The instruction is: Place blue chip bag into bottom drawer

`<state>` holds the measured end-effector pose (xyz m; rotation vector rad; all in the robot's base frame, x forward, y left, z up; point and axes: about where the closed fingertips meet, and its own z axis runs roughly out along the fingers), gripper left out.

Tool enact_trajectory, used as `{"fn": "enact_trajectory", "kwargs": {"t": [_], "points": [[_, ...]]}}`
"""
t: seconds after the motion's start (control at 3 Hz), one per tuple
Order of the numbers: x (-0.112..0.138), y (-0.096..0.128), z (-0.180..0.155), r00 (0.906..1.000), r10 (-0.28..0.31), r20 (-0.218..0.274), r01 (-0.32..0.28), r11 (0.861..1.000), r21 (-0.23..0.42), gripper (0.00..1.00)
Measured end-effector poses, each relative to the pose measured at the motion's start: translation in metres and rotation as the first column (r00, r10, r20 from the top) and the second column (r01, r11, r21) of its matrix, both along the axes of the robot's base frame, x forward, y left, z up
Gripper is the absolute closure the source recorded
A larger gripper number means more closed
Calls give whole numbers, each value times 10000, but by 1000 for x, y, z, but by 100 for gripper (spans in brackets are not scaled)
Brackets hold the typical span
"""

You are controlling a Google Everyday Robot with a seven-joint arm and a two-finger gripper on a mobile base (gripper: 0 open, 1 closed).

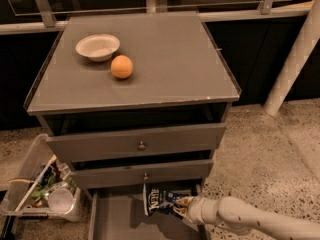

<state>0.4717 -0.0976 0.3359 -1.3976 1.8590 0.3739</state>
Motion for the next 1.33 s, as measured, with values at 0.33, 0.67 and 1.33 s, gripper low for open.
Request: {"fn": "enact_trajectory", "kwargs": {"t": [0.33, 0.67, 1.33], "points": [[2, 9, -22, 9989, 425, 177, -426, 9991, 15, 100], [11, 18, -43, 9971, 743, 177, -744, 9972, 82, 100], [32, 19, -67, 9974, 713, -105, -710, 9972, 233, 100]]}}
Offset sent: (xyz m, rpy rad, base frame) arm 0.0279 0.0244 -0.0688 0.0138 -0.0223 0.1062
